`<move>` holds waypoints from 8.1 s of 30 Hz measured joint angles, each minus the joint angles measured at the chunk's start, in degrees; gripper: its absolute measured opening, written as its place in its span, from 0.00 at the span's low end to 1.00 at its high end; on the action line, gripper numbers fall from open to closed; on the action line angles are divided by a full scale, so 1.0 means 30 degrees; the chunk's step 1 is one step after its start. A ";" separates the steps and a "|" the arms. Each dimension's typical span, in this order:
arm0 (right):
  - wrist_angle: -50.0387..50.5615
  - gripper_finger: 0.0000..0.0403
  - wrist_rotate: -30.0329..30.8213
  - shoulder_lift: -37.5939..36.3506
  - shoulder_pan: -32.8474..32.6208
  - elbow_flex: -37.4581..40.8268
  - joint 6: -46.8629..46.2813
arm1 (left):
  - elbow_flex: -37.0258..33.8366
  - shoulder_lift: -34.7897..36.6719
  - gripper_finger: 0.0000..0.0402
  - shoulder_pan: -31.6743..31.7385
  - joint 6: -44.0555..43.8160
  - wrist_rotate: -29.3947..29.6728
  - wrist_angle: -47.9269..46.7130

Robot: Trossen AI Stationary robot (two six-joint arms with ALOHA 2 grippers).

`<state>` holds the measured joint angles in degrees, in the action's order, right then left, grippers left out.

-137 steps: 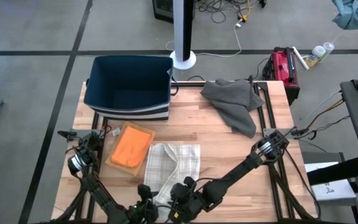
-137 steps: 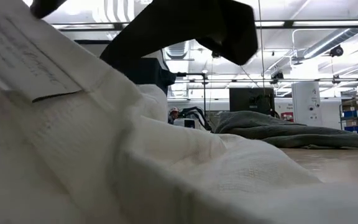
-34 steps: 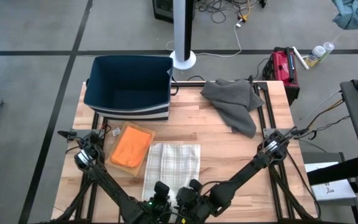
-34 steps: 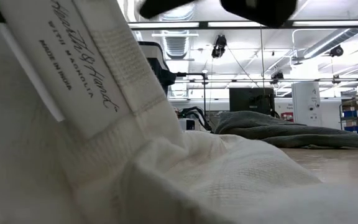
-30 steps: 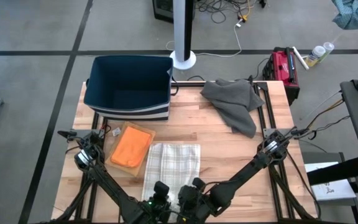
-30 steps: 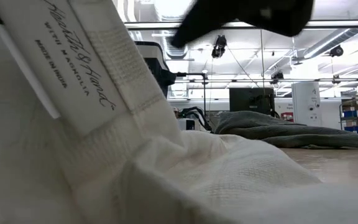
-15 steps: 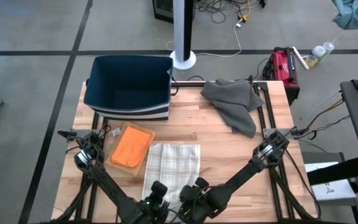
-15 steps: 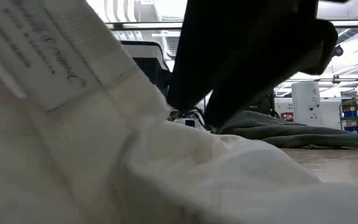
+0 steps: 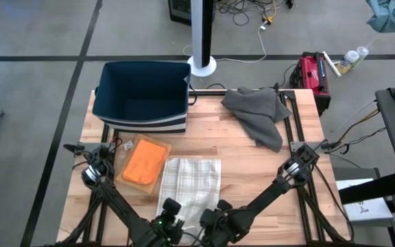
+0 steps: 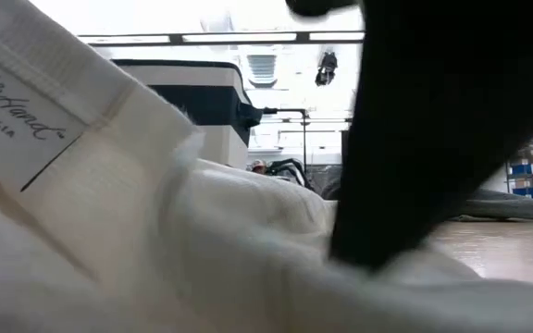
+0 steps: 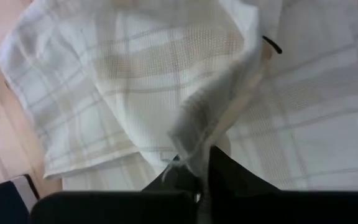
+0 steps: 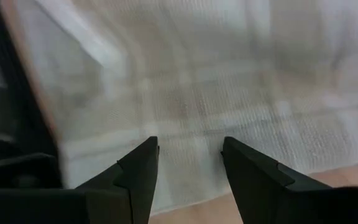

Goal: Fold towel
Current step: Fold the white patterned kitchen towel

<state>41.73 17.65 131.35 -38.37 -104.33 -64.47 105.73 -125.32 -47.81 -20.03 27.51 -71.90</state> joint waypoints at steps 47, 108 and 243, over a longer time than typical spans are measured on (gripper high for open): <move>0.3180 0.43 -0.1676 0.0283 -0.0124 0.0001 0.2289 | -0.5796 0.0330 0.19 -0.2342 -0.5454 -0.2494 0.6233; 0.5068 0.43 0.6630 -0.1800 -0.4021 0.1246 0.3193 | -0.8984 0.4805 0.31 0.0095 -0.2291 0.1521 1.0676; 1.6053 0.01 1.3464 -0.9035 0.3729 0.5082 1.1969 | -1.4922 2.0591 0.00 0.6062 -1.1577 0.7757 0.2198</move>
<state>89.89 58.04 104.25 -27.18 -89.09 -28.56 60.96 -63.54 -29.63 -54.77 50.78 -65.31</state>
